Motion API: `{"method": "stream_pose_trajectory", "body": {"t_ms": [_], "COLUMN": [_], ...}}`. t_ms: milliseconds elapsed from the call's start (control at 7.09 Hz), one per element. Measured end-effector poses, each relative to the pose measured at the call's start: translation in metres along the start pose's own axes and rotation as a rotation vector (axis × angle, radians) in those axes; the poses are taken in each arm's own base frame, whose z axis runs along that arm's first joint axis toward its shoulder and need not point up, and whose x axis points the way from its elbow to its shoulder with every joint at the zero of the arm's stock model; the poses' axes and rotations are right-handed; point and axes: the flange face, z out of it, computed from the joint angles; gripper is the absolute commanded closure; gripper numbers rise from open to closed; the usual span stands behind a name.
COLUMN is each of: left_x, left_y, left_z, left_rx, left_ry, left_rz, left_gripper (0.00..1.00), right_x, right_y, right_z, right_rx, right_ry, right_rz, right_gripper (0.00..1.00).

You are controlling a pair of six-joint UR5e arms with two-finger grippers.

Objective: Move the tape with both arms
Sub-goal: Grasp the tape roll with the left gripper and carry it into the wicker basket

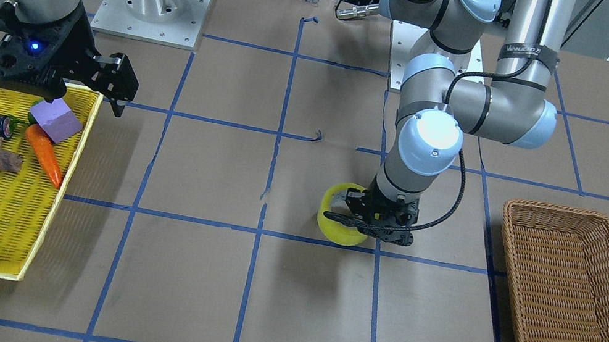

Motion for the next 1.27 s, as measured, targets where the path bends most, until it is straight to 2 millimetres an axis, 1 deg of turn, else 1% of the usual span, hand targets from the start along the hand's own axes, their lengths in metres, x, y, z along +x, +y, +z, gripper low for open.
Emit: {"method": "stream_pose_trajectory", "body": {"t_ms": [141, 282, 423, 564, 705, 846, 987, 1128, 1269], "left_x": [-0.056, -0.115, -0.166, -0.217, -0.273, -0.326, -0.364, -0.385, -0.396], "left_y": [-0.013, -0.018, -0.014, -0.006, 0.008, 0.023, 0.033, 0.034, 0.030], "left_z": [-0.033, -0.059, -0.072, -0.074, -0.069, -0.057, -0.039, -0.017, 0.005], "left_rx": [-0.016, -0.034, -0.039, -0.037, -0.029, -0.014, 0.007, 0.032, 0.052], "left_ry": [-0.007, -0.002, 0.003, 0.010, 0.013, 0.008, -0.010, -0.031, -0.045], "left_rz": [0.007, 0.036, 0.083, 0.138, 0.168, 0.166, 0.156, 0.148, 0.142], "left_gripper": [1.00, 1.00, 1.00, 1.00, 1.00, 1.00, 1.00, 1.00, 1.00], "right_x": [0.000, 0.000, 0.000, 0.000, -0.001, 0.000, 0.000, 0.000, -0.001], "right_y": [0.000, 0.000, 0.000, 0.000, 0.000, 0.000, 0.000, 0.000, 0.000], "right_z": [0.000, 0.000, 0.000, 0.000, 0.000, -0.001, -0.001, -0.002, -0.002], "right_rx": [0.002, 0.003, 0.003, 0.003, 0.004, 0.005, 0.006, 0.008, 0.007], "right_ry": [0.001, 0.001, 0.001, 0.001, 0.000, 0.000, -0.002, -0.003, -0.003], "right_rz": [0.000, 0.000, 0.000, 0.000, 0.002, 0.003, 0.002, 0.002, 0.002], "right_gripper": [0.00, 0.00, 0.00, 0.00, 0.00, 0.00, 0.00, 0.00, 0.00]}}
